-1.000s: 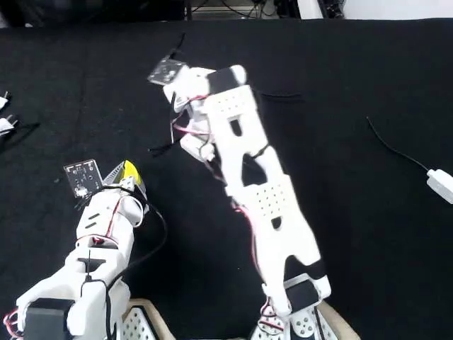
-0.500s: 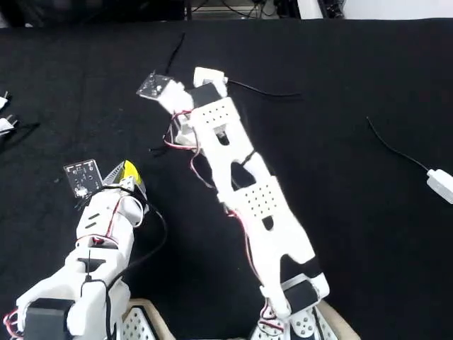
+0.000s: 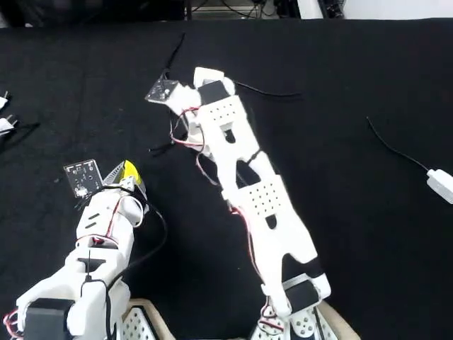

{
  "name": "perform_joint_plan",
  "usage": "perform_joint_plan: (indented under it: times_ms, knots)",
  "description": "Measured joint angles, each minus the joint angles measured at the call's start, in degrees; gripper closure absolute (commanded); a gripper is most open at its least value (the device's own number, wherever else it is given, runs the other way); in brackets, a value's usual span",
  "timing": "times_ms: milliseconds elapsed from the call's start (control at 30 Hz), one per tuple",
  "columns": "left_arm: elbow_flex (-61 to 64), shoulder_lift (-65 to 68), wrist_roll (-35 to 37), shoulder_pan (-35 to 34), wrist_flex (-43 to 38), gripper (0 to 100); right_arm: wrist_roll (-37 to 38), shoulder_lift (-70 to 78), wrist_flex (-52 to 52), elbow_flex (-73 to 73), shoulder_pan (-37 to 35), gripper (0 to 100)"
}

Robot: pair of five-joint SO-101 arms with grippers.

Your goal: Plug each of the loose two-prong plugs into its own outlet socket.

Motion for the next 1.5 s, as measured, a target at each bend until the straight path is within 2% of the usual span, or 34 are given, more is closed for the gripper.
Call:
perform_joint_plan:
  times_ms: [167,300,633,800,1067,1200,1367,1500]
  knots:
    - [0.0,0.0,0.0,0.0,0.0,97,-0.1,-0.2,0.0,1.8,1.3,98.8]
    - [0.0,0.0,0.0,0.0,0.0,97,-0.1,-4.0,0.0,8.9,2.3,98.5]
    - [0.0,0.0,0.0,0.0,0.0,97,-1.0,-24.4,-1.0,44.3,3.6,98.5]
    - [0.0,0.0,0.0,0.0,0.0,97,-2.4,-36.7,-11.2,66.1,3.9,98.5]
    - [0.0,0.0,0.0,0.0,0.0,97,-2.9,-60.2,-36.8,102.4,4.0,98.2]
    - [0.0,0.0,0.0,0.0,0.0,97,-2.9,-68.3,-39.5,113.2,4.0,98.0]
    - [0.0,0.0,0.0,0.0,0.0,97,-3.0,-71.4,-40.0,117.2,4.0,97.5]
    - [0.0,0.0,0.0,0.0,0.0,97,-3.0,-71.7,-39.9,117.4,4.0,88.1]
